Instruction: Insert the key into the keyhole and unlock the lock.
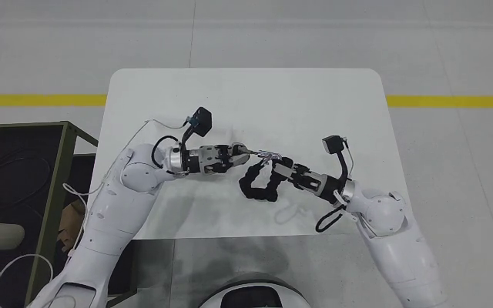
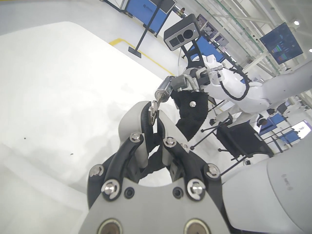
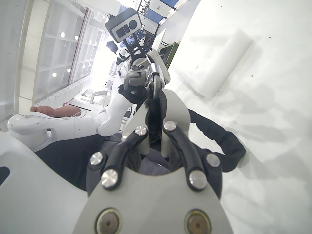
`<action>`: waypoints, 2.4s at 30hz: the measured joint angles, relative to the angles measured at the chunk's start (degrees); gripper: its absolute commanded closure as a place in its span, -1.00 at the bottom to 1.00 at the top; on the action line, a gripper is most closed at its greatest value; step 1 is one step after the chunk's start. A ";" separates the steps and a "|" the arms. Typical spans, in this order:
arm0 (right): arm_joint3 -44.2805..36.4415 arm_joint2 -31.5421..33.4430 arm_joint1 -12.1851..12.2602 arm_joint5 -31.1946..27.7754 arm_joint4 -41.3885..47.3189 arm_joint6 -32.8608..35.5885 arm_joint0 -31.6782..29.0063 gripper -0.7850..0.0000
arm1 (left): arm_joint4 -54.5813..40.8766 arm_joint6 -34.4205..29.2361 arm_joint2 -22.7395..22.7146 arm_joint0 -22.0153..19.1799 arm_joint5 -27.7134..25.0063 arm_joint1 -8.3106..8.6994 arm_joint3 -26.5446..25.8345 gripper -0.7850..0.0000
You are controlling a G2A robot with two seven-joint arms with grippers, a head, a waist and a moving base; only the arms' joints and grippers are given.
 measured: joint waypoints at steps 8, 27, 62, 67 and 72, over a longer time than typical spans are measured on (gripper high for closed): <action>0.41 -0.46 0.01 0.35 -0.22 -0.36 0.56 1.00 | 20.26 11.20 -1.23 0.65 -5.49 -0.58 -2.00 1.00; 1.85 -1.05 0.04 0.79 0.02 -0.87 1.67 1.00 | 56.87 47.20 0.87 1.81 -5.45 0.48 -1.64 -1.00; 2.11 -0.54 0.24 1.26 3.38 0.74 1.39 1.00 | 27.59 43.86 11.18 -3.55 -5.45 5.11 6.21 1.00; 2.11 -0.54 0.24 1.26 3.38 0.74 1.39 1.00 | 27.59 43.86 11.18 -3.55 -5.45 5.11 6.21 1.00; 2.11 -0.54 0.24 1.26 3.38 0.74 1.39 1.00 | 27.59 43.86 11.18 -3.55 -5.45 5.11 6.21 1.00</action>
